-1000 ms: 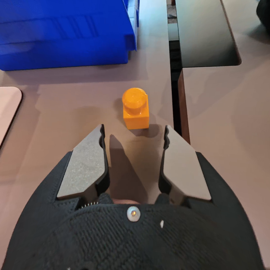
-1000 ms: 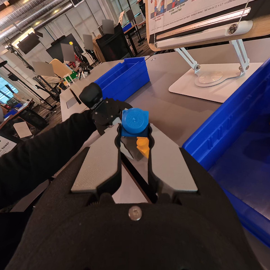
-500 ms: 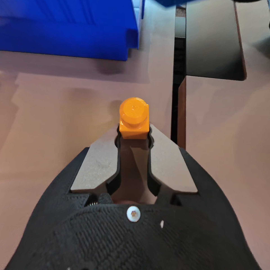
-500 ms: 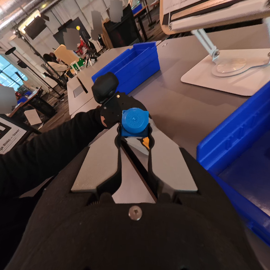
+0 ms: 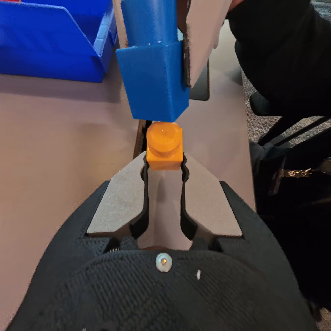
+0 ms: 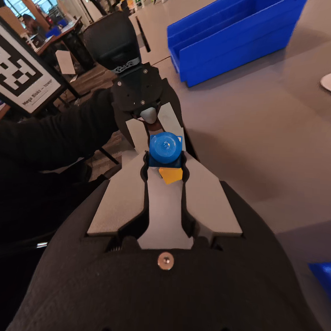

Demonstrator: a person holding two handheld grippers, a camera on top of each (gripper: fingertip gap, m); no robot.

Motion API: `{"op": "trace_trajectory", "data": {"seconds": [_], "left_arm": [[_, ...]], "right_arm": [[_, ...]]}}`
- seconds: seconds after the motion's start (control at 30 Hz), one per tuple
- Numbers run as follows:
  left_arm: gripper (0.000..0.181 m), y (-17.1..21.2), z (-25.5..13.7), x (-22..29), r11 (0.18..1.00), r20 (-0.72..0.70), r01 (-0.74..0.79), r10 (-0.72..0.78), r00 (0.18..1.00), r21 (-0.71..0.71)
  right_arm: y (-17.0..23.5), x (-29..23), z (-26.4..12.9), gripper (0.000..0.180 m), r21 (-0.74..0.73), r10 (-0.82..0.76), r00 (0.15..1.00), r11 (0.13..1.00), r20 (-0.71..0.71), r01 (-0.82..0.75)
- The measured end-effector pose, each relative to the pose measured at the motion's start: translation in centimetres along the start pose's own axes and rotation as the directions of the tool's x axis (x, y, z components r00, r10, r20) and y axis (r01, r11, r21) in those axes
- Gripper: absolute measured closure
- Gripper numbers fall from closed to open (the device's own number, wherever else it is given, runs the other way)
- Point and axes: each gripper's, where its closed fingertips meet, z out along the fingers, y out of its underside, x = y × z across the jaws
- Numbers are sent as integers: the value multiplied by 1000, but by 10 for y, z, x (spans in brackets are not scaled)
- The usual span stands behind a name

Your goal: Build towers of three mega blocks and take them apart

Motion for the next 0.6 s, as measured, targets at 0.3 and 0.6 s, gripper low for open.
{"op": "trace_trajectory", "data": {"seconds": [0.3, 0.6], "left_arm": [[147, 21, -15, 16, 989, 183, -8, 36, 982, -150], [146, 21, -11, 28, 987, 127, 1, 20, 992, -160]], "right_arm": [[15, -27, 33, 147, -208, -182, 977, 966, -115, 155], [24, -35, 39, 147, -263, -200, 973, 951, -119, 163]]}}
